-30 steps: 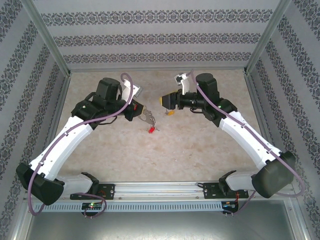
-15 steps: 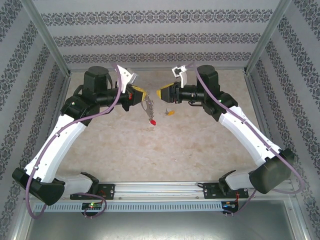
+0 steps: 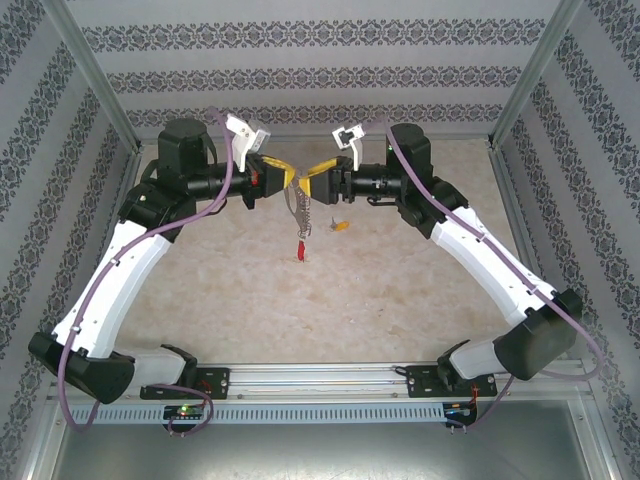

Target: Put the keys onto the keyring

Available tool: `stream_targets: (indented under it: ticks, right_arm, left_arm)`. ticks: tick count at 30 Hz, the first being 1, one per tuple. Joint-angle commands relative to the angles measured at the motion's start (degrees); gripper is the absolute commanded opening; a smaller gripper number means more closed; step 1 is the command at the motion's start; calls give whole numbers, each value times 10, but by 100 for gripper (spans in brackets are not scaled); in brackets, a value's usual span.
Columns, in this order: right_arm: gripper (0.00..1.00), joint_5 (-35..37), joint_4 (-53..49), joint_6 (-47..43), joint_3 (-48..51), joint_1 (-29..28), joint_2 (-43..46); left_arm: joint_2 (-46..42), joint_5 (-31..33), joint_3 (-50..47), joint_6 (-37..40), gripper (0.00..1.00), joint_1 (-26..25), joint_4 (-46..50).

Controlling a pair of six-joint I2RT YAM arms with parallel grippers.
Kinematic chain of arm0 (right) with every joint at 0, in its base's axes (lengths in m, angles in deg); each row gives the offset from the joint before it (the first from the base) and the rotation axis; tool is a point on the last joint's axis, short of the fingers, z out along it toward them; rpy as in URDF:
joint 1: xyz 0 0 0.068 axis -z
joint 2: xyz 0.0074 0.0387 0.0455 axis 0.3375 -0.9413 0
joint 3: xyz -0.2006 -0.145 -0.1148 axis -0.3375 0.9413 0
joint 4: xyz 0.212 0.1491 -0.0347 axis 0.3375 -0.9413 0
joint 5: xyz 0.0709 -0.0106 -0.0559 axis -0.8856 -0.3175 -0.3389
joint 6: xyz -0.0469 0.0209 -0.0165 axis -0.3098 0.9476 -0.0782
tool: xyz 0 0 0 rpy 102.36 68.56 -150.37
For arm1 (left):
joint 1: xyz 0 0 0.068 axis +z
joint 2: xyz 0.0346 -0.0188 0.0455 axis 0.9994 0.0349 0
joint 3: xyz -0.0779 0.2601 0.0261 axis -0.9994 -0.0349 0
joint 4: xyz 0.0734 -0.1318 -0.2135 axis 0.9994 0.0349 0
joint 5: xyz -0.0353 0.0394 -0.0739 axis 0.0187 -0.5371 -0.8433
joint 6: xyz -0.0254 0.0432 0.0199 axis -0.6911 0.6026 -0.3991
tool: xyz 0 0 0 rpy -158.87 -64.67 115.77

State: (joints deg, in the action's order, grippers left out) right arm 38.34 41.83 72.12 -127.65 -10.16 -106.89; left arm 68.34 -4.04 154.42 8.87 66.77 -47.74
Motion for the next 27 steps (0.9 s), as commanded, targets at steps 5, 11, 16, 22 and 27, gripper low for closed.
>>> stream_targets:
  ticks: [5,11,16,22,27]
  right_arm:
    - [54,-6,53,20,-21,-8,-11]
    - [40,-8,70,27,-19,-9,-11]
    - [21,-13,74,28,-17,-9,-13]
    - [12,-17,75,26,-18,-9,-12]
    - [0,-24,75,20,-22,-9,-10]
  left_arm:
    - [6,-36,21,-9,0,8,-39]
    - [9,-37,19,-13,0,12,-43]
    - [11,-41,16,-17,0,13,-47]
    - [14,-45,15,-18,0,14,-47]
    - [19,-35,15,-12,0,14,-36]
